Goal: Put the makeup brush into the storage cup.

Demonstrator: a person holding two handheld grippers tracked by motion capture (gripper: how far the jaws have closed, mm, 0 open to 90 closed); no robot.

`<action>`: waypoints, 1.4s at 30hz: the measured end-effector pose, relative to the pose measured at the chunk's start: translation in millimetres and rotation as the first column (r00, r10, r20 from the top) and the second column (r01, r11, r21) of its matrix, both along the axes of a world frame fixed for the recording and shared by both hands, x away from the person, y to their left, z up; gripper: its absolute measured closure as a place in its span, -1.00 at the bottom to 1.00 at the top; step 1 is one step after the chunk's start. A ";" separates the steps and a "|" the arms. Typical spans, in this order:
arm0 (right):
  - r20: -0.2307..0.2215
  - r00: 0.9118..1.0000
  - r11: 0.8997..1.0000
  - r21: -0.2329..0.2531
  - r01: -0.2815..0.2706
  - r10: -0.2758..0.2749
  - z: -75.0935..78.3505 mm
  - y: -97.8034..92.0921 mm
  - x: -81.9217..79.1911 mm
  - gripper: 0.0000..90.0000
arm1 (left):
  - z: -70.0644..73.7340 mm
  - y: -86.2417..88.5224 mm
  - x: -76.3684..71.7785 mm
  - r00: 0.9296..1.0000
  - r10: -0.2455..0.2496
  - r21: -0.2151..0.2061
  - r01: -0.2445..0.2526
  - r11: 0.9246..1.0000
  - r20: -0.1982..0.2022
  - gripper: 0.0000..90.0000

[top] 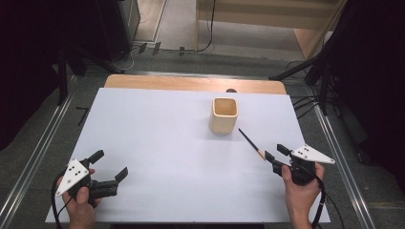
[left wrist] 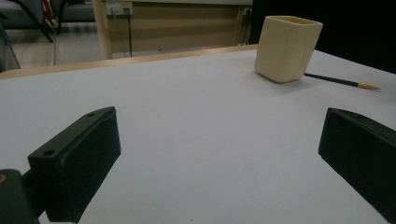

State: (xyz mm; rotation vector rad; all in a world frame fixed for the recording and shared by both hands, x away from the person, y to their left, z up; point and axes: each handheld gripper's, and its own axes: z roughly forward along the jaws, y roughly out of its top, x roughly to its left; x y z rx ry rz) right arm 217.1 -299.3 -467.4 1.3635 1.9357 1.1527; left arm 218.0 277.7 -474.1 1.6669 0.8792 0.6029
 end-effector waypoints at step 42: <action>-0.624 0.781 0.939 -0.278 -0.202 -0.017 -7.9 41.3 130.6 0.61 | 0.8 0.8 2.7 1.000 -0.006 -0.005 0.006 1.000 0.003 -1.00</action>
